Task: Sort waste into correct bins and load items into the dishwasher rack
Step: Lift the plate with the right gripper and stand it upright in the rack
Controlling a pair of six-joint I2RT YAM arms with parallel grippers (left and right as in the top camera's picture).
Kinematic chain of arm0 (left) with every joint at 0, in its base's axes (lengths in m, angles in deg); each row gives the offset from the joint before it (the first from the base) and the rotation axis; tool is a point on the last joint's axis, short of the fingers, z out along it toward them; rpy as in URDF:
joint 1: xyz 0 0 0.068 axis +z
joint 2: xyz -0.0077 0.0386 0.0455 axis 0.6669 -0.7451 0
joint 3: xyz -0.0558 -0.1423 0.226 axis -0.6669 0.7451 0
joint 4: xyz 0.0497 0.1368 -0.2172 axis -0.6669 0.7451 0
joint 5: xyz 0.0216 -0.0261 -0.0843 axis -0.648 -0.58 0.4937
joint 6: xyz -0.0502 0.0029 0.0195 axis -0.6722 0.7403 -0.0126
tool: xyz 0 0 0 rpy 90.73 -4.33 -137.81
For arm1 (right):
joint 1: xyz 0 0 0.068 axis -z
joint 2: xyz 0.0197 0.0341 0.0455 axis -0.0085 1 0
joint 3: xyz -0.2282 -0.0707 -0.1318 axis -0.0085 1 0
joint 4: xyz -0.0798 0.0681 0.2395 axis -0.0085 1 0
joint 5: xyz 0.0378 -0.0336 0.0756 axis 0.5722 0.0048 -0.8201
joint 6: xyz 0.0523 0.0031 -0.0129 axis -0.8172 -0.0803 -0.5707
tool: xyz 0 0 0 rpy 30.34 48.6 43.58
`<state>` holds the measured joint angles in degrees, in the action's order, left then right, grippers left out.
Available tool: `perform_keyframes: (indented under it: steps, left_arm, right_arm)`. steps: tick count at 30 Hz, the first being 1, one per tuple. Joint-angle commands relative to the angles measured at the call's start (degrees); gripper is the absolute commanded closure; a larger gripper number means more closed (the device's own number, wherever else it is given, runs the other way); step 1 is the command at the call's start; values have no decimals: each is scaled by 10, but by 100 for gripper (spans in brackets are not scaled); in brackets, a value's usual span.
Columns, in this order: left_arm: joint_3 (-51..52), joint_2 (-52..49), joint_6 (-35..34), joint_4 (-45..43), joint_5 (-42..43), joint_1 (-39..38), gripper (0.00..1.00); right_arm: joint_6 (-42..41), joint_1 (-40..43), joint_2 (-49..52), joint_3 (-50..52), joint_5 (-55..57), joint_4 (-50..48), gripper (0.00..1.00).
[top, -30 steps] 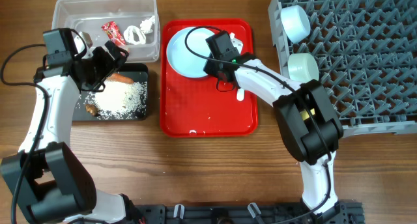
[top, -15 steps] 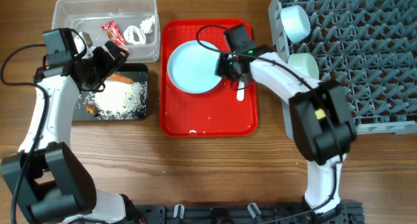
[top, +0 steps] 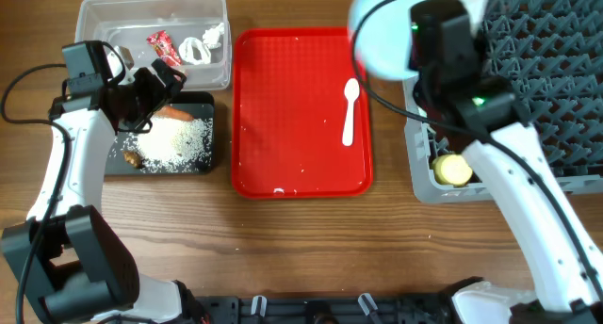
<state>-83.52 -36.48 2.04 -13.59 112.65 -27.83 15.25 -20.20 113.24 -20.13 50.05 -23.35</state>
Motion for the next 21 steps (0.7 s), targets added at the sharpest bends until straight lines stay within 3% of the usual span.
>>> perform_keyframes:
  steps: [1, 11, 17, 21]
  left_arm:
    - [2, 9, 3, -2, 3, 2, 0]
    - [2, 9, 3, -2, 3, 2, 0]
    - [2, 9, 3, -2, 3, 2, 0]
    - [2, 9, 3, -2, 3, 2, 0]
  right_arm:
    - [132, 36, 5, -1, 174, -30, 96]
    - [364, 189, 90, -1, 97, -173, 96]
    - [537, 202, 167, -1, 53, -243, 96]
    - [586, 202, 204, -1, 25, -284, 96]
